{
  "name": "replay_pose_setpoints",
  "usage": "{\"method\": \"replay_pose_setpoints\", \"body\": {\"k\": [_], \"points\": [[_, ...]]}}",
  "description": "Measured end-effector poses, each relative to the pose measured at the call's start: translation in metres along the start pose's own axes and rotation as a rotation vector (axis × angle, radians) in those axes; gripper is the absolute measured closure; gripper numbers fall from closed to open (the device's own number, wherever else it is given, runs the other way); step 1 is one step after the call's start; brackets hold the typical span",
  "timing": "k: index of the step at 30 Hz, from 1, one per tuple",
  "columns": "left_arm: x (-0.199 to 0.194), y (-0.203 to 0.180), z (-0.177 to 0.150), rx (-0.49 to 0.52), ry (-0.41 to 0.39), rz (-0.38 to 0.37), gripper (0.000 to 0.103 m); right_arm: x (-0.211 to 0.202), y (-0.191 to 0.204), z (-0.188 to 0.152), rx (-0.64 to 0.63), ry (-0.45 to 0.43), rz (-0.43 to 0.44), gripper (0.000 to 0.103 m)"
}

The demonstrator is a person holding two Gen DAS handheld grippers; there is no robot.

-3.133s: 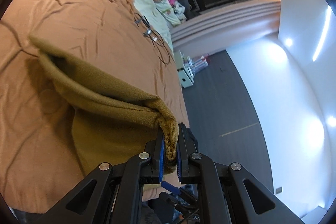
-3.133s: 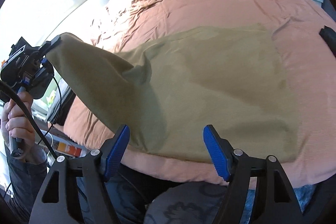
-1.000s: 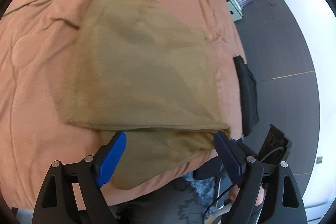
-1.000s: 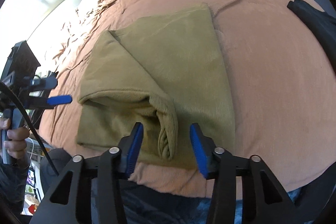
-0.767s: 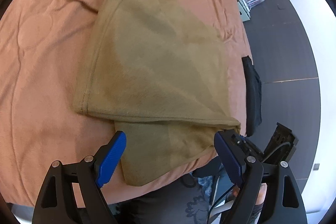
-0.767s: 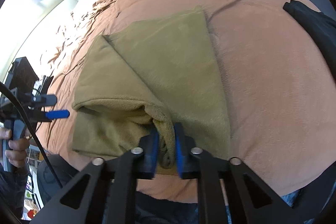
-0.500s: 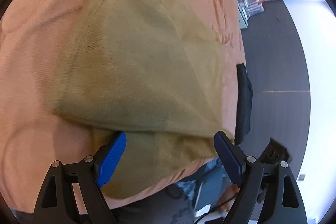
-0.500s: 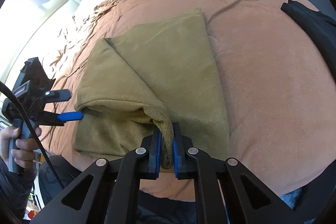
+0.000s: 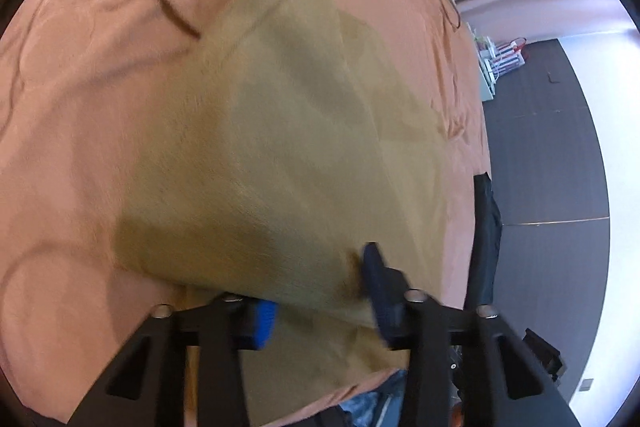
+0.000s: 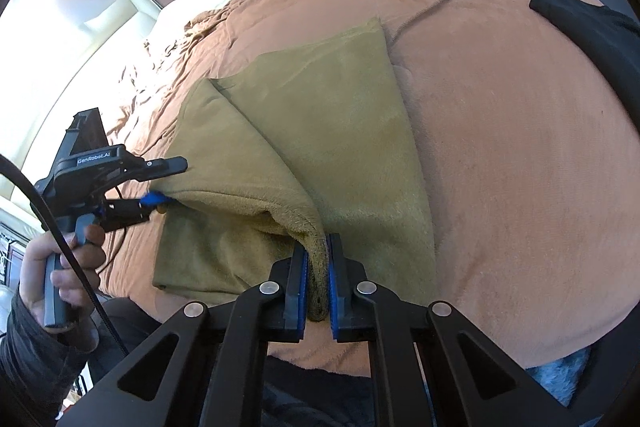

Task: Fold small clothes

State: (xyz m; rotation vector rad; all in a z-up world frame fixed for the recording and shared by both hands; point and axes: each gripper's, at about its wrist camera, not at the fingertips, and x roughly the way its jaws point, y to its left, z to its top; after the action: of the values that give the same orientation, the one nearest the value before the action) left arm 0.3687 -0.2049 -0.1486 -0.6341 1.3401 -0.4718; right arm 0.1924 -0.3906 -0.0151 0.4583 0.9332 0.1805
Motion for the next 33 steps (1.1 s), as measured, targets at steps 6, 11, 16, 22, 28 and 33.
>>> {"method": "replay_pose_setpoints", "body": {"k": [6,11,16,22,28,33], "points": [[-0.012,-0.030,0.007,0.116,-0.060,0.009,0.090,0.002,-0.009,-0.003,0.024,0.006,0.018,0.098],[-0.015,-0.066,0.018,0.212,-0.086,0.007,0.091,0.001,-0.014,-0.004,0.036,0.013,0.037,0.098],[-0.007,-0.097,0.029,0.300,-0.085,0.023,0.091,0.003,-0.018,-0.004,0.043,0.017,0.042,0.098],[0.012,-0.124,0.039,0.352,-0.062,0.029,0.092,0.001,-0.023,-0.003,0.047,0.017,0.049,0.098],[0.032,-0.143,0.048,0.394,-0.029,0.038,0.092,0.003,-0.029,-0.003,0.058,0.028,0.062,0.098],[0.057,-0.155,0.059,0.409,0.001,0.039,0.092,0.009,-0.035,-0.002,0.071,0.034,0.076,0.098]]}}
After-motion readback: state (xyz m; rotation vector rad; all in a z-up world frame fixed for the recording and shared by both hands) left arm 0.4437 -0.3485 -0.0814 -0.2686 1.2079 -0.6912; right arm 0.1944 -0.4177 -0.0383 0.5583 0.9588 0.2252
